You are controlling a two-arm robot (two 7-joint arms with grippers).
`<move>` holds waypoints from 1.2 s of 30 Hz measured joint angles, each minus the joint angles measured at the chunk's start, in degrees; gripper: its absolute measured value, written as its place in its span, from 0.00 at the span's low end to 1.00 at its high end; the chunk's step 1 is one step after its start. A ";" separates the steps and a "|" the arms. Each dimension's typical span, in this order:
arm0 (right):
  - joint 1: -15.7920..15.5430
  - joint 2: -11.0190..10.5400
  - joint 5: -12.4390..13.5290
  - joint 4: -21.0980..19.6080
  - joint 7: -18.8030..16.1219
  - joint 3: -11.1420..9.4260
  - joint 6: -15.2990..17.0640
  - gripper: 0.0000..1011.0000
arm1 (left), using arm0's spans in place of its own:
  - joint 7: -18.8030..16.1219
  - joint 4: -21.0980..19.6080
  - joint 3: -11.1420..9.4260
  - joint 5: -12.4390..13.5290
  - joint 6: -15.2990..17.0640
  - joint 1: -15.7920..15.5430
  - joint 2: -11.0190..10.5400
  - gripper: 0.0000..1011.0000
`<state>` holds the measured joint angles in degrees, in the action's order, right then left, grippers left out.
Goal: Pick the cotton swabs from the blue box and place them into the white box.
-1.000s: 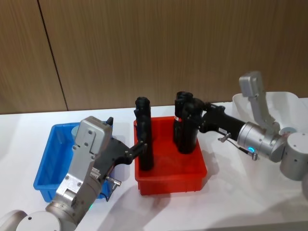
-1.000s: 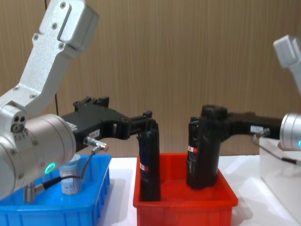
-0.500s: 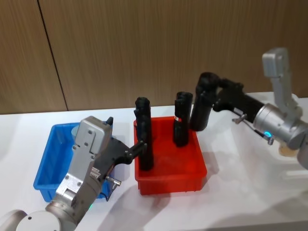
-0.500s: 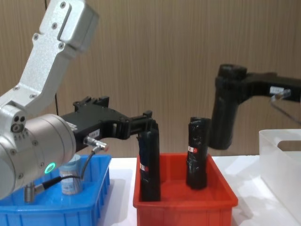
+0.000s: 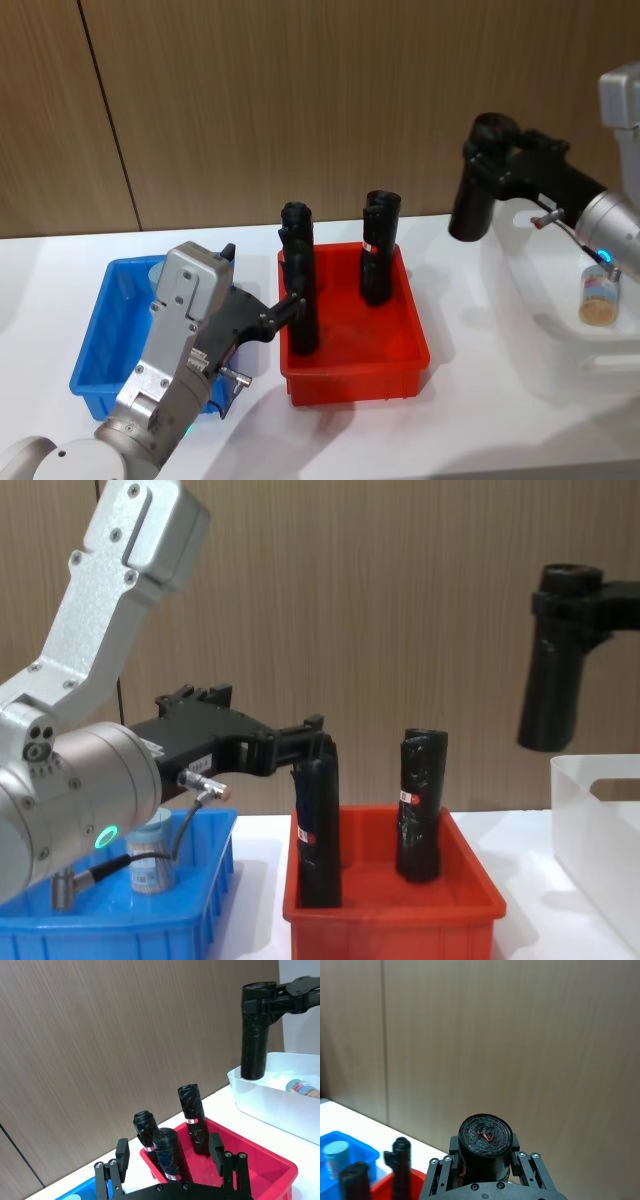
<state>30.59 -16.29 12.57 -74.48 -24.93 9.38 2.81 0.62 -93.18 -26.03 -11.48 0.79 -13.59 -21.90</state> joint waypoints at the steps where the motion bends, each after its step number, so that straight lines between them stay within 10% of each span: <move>1: -0.28 -0.29 -0.30 -0.74 0.95 -0.25 0.66 0.54 | 0.00 0.00 0.00 0.00 0.00 0.00 0.00 0.99; 14: -1.53 -2.71 -2.99 -3.42 8.39 -2.64 7.05 0.54 | 0.00 0.00 0.00 0.00 0.00 0.00 0.00 0.99; 27: 0.03 -4.10 -4.07 2.54 11.34 -4.45 11.45 0.54 | 0.00 0.00 0.00 0.00 0.00 0.00 0.00 0.99; 36: 1.09 -4.48 -4.13 5.82 11.32 -5.00 11.69 0.78 | 0.00 0.00 0.00 0.00 0.00 0.00 0.00 0.99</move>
<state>31.68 -20.77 8.44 -68.66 -13.61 4.38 14.50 0.62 -93.18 -26.03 -11.48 0.80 -13.59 -21.89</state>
